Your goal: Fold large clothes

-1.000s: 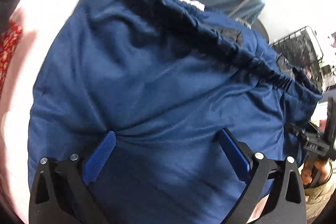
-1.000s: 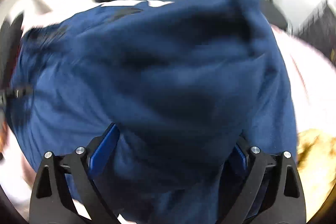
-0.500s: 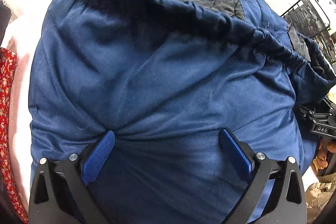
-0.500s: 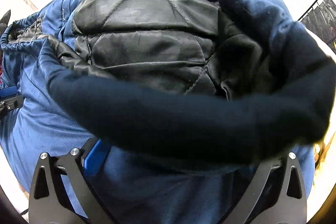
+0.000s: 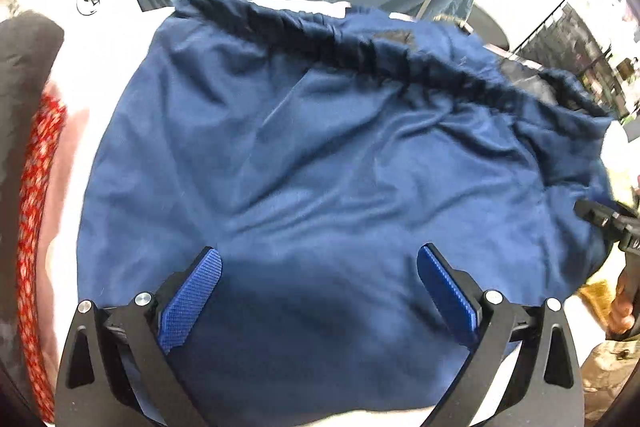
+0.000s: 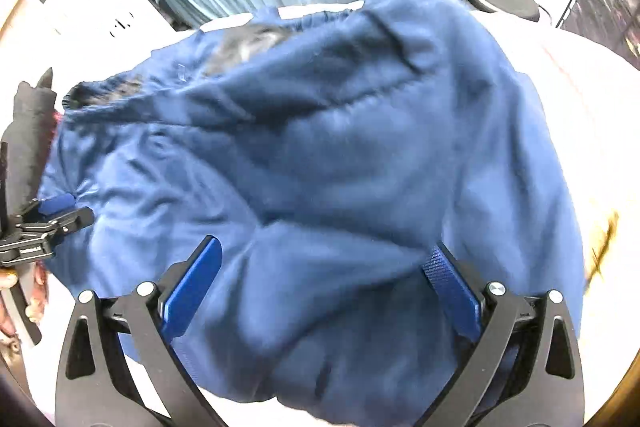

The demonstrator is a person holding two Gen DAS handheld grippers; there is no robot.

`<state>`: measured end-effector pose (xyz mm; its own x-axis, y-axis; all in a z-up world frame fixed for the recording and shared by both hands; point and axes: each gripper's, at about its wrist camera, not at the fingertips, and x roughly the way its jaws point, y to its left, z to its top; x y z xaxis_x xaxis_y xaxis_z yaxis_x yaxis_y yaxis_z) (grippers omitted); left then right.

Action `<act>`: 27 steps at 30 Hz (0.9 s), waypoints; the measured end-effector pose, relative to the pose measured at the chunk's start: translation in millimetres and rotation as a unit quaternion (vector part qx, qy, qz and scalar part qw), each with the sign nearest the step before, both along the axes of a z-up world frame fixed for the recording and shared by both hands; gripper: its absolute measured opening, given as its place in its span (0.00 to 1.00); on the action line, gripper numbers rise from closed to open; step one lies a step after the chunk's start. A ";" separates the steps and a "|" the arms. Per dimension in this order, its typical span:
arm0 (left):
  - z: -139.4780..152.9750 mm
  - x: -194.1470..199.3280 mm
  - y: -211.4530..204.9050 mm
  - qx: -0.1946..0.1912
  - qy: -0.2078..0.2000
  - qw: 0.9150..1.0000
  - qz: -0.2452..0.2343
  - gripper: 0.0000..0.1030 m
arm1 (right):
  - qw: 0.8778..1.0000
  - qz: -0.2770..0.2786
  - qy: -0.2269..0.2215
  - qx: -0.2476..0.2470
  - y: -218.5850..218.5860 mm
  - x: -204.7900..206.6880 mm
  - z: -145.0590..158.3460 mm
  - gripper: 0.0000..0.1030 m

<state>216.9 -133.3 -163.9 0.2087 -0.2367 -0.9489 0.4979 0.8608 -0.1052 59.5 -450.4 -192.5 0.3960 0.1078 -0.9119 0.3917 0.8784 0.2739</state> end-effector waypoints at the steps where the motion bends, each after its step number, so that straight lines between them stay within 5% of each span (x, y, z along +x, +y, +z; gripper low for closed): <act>1: 8.0 -6.3 6.9 -0.014 0.000 1.000 0.007 0.94 | 1.000 -0.004 -0.002 0.007 -0.7 -7.0 2.4 0.95; 6: 29.1 -34.0 38.0 -0.045 0.011 0.998 0.034 0.94 | 0.998 -0.037 -0.005 0.044 -4.4 -51.6 12.7 0.95; 14: 28.9 -63.1 60.7 -0.040 0.019 0.998 0.048 0.94 | 0.997 -0.047 -0.012 0.054 -2.3 -89.8 19.1 0.95; 21: 45.2 -42.0 87.2 -0.060 0.003 0.994 0.089 0.94 | 0.997 -0.054 -0.030 0.040 -24.0 -87.1 34.4 0.95; 27: 19.7 -16.5 93.4 -0.039 0.022 0.995 0.093 0.94 | 0.995 -0.082 -0.030 0.054 -62.4 -78.0 27.5 0.95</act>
<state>200.4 -39.9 -144.2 0.2141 -0.2709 -0.9385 0.3238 0.9261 -0.1935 -18.6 -512.8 -164.9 0.4701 0.1321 -0.8727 0.5079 0.7682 0.3899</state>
